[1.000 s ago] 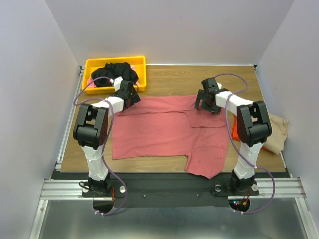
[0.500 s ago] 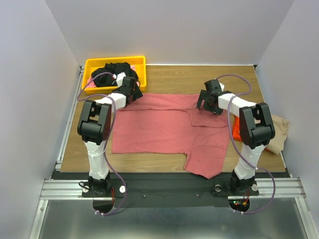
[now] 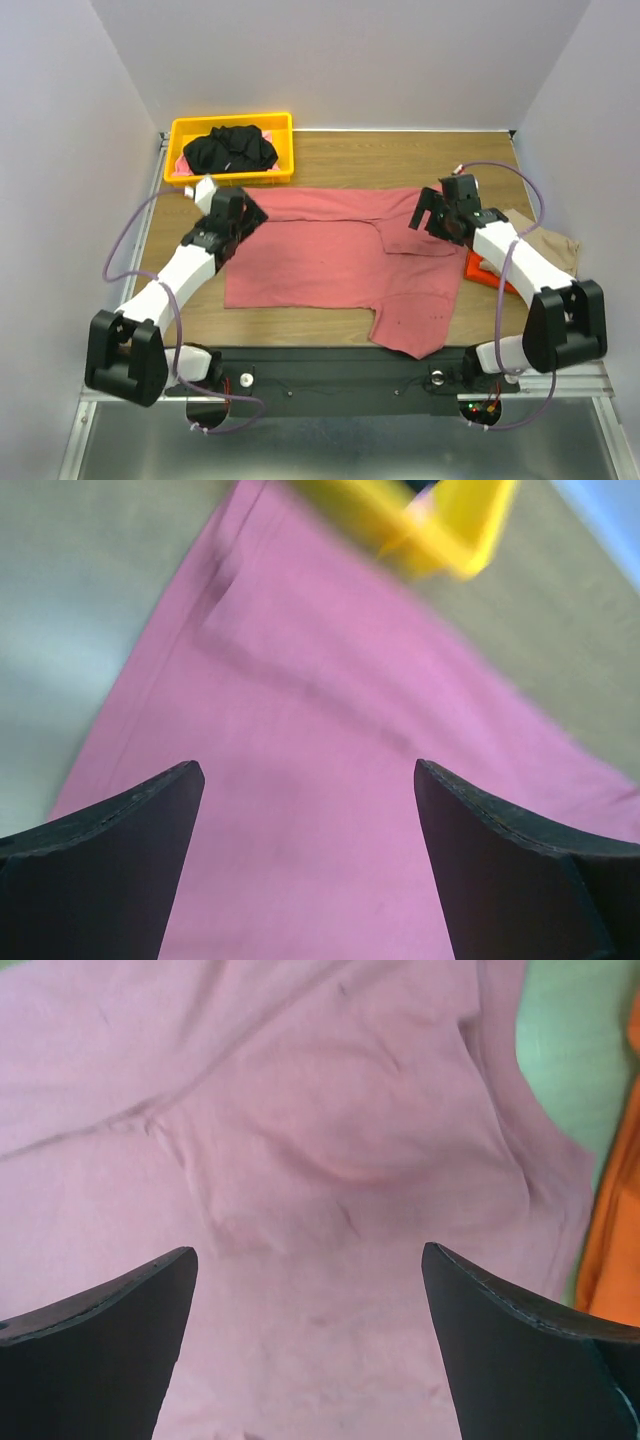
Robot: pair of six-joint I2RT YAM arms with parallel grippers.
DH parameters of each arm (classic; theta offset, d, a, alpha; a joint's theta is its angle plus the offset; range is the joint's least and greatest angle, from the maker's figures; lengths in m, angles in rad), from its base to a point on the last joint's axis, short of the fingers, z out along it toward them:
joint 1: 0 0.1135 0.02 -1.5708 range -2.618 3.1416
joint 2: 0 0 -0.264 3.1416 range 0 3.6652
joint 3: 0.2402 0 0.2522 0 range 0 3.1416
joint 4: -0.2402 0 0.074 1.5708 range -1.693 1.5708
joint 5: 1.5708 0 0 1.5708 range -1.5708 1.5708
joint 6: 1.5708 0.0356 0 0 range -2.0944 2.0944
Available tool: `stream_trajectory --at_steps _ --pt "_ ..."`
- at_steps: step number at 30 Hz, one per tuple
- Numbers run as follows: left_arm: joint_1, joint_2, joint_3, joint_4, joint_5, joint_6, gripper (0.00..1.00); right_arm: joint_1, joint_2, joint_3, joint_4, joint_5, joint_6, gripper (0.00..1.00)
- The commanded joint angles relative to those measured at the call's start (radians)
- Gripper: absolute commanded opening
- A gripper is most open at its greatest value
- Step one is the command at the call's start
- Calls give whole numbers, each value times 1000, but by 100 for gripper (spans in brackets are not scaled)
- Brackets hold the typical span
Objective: Fold and stack the t-shirts
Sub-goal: Fold the tshirt
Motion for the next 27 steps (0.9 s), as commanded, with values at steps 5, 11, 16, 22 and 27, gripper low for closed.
stream_trajectory --at_steps 5,11,16,22,27 --pt "4 -234 -311 -372 -26 -326 98 -2 -128 -98 -6 -6 60 100" --pt "5 -370 -413 -399 16 -384 98 -2 -118 -101 -8 -3 64 100" --pt "5 -332 -413 -367 -4 -349 98 -2 -104 -101 -6 7 64 100" --pt "5 -114 -370 -356 -12 -326 85 -2 -125 -103 -8 44 64 100" --pt "5 -42 -338 -373 -31 -341 58 -1 -118 -104 -8 38 72 100"
